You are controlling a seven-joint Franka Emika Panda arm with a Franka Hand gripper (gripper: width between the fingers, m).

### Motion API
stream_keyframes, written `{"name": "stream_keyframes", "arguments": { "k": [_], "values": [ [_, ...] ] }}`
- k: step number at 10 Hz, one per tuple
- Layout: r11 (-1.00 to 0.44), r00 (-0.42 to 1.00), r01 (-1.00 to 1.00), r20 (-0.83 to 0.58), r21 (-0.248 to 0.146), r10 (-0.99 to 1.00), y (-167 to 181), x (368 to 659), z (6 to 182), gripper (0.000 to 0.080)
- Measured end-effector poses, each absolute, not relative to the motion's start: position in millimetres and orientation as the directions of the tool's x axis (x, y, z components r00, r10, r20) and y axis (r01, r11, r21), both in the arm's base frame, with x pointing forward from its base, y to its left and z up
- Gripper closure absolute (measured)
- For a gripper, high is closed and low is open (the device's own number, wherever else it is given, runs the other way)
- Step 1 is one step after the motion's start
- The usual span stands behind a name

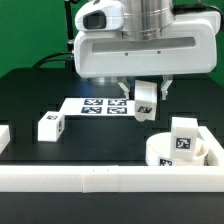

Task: Assemble stool

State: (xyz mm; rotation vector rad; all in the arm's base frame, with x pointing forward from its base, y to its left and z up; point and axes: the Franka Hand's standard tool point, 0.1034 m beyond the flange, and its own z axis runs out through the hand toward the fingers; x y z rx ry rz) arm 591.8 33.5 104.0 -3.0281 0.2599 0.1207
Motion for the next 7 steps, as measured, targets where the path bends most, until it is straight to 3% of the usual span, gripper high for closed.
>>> {"name": "stream_keyframes", "arguments": {
  "k": [3, 7],
  "values": [
    [-0.983, 0.972, -0.159, 0.162, -0.092, -0.172, 39.1, 592.3, 106.1, 0.0472],
    [-0.983, 0.971, -0.161, 0.166, -0.092, -0.174, 37.9, 591.5, 103.1, 0.0472]
  ]
}}
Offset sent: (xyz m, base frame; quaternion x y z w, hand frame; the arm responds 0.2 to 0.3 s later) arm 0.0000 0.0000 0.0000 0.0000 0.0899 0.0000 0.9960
